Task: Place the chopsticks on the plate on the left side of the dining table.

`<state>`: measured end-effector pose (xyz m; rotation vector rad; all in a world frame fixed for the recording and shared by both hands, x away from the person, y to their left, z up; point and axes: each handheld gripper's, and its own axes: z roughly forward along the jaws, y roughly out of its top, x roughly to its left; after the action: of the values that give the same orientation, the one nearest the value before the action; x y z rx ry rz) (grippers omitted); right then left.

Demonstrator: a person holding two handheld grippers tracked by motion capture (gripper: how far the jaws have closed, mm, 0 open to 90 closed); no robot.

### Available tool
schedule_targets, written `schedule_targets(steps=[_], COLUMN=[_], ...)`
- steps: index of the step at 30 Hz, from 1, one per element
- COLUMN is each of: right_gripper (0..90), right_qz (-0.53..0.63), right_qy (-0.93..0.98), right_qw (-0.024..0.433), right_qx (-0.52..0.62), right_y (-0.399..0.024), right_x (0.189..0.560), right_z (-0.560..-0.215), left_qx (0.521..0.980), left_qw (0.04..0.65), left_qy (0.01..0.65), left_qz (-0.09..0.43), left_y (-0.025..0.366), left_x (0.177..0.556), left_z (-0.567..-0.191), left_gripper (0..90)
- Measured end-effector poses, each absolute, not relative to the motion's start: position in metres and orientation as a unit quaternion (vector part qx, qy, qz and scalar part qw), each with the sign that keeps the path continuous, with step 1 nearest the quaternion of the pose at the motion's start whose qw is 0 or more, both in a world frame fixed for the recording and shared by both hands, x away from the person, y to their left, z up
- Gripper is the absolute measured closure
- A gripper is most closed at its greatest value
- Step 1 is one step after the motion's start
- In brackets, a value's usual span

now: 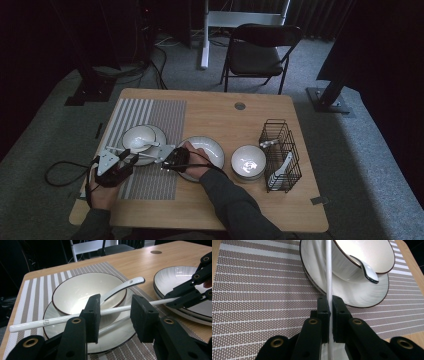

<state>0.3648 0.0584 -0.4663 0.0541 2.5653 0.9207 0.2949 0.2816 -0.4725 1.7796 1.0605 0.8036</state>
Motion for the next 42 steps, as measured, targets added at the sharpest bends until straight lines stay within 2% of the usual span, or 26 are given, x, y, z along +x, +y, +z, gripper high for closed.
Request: schedule_targets(steps=[42], right_gripper=[86.2], right_qz=[0.312], right_qy=[0.93], right_qw=[0.196], right_qx=[0.0], right_y=[0.076], right_x=[0.367], right_z=[-0.475], left_qx=[0.721], left_qw=[0.431], left_qy=[0.45], left_qz=[0.303], left_y=[0.289], left_x=[0.299], left_z=[-0.492], left_gripper=[60.8])
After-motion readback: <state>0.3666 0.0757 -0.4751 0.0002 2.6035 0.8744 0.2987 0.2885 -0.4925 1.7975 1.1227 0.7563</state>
